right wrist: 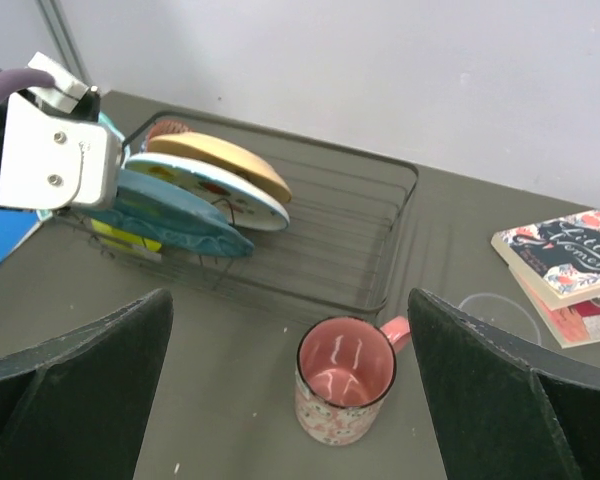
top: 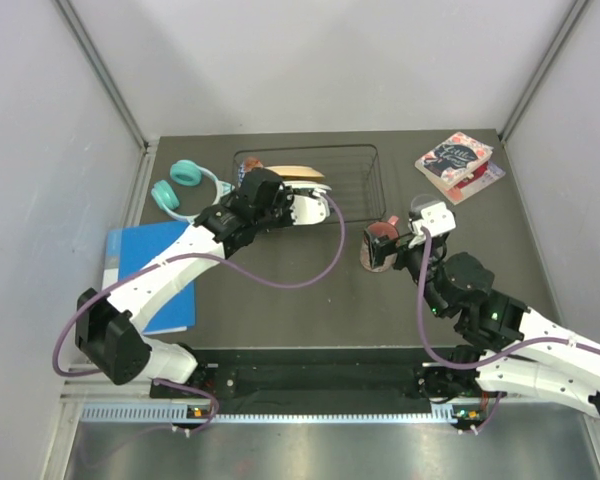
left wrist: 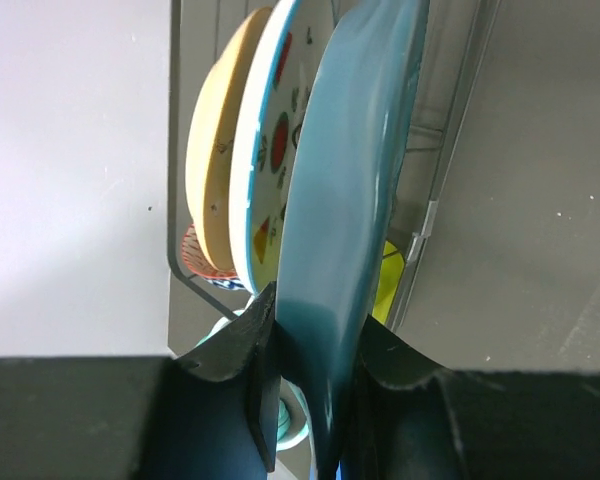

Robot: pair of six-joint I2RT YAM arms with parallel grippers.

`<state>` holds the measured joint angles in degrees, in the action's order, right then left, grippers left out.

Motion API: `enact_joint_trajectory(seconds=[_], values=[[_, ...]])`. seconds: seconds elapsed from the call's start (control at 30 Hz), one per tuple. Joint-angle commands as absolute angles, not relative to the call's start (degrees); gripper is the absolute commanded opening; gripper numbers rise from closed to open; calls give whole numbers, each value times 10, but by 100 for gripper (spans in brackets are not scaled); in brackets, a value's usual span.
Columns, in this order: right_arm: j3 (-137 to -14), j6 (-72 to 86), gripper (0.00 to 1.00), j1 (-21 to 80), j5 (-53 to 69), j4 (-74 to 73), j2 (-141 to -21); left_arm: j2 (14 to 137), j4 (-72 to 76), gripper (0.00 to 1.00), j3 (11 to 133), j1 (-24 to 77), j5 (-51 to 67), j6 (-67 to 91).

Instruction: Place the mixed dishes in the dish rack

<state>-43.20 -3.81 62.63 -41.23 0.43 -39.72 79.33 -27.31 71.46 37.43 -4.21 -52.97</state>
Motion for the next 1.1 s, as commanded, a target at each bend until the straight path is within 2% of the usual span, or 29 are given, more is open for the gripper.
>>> enact_joint_trajectory(seconds=[0.0, 0.27, 0.63, 1.07], values=[[-425, -23, 100, 635, -394, 13, -397, 782, -106, 0, 729, 352, -50, -566], [-423, -12, 100, 635, -378, 11, -410, 799, -103, 0, 736, 330, -29, -585], [-423, -13, 99, 635, -367, 11, -420, 771, -180, 0, 827, 341, -8, -583], [-421, -15, 99, 635, -371, 2, -410, 780, -164, 0, 773, 316, -9, -595]])
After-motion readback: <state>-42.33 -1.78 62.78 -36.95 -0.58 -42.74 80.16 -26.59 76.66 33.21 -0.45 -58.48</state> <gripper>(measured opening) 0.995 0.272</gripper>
